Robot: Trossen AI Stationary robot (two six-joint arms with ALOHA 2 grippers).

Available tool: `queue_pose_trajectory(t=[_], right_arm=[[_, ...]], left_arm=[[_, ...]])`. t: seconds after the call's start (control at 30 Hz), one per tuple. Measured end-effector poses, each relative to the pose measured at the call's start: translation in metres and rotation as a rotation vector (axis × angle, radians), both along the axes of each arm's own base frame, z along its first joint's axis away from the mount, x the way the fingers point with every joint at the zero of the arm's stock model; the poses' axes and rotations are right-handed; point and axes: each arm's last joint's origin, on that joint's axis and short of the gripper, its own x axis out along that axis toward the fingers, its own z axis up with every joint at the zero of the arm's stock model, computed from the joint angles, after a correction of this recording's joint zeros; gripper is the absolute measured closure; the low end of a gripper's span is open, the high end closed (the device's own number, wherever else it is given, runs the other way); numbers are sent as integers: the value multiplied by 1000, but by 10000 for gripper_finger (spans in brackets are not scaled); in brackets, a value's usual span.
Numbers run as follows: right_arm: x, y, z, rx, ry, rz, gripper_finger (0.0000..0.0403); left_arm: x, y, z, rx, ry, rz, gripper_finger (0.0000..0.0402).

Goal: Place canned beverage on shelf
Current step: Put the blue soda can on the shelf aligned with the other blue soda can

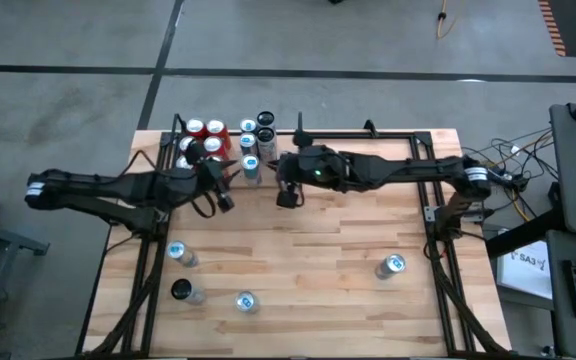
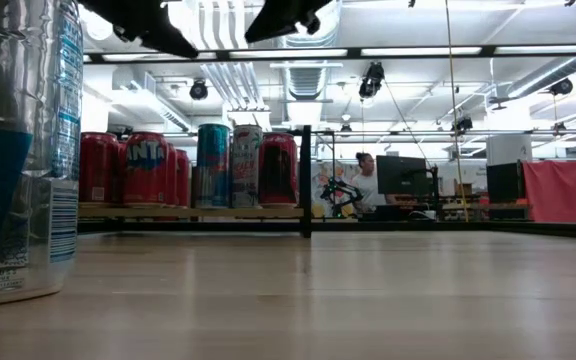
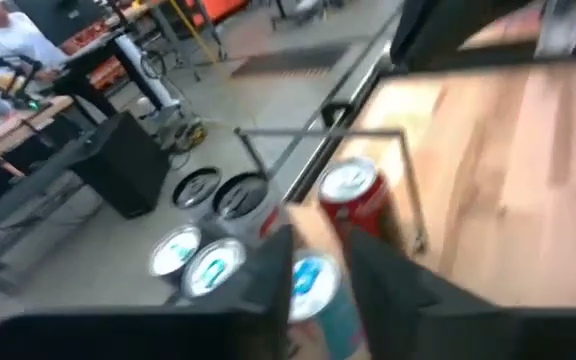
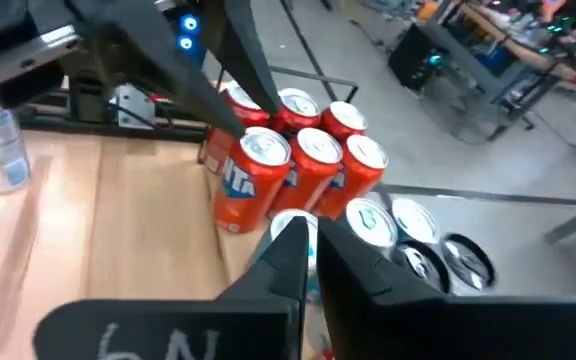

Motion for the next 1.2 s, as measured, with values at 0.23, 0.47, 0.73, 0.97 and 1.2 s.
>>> queue_pose_trajectory(t=[0.23,0.47,0.73,0.97,1.2], right_arm=[[23,-26,-7,1,35,-20,390],[39,-47,-28,49,100,10,390],[49,-61,-57,65,177,-17,390],[53,-67,-72,74,215,-29,390],[53,-69,-71,72,201,-33,390]], left_arm=[[0,9,-10,-29,141,-184,388],[2,22,-26,-24,174,-151,399],[17,28,-48,-40,241,-133,401],[29,32,-64,-42,326,-132,401],[32,43,-69,-37,348,-57,401]])
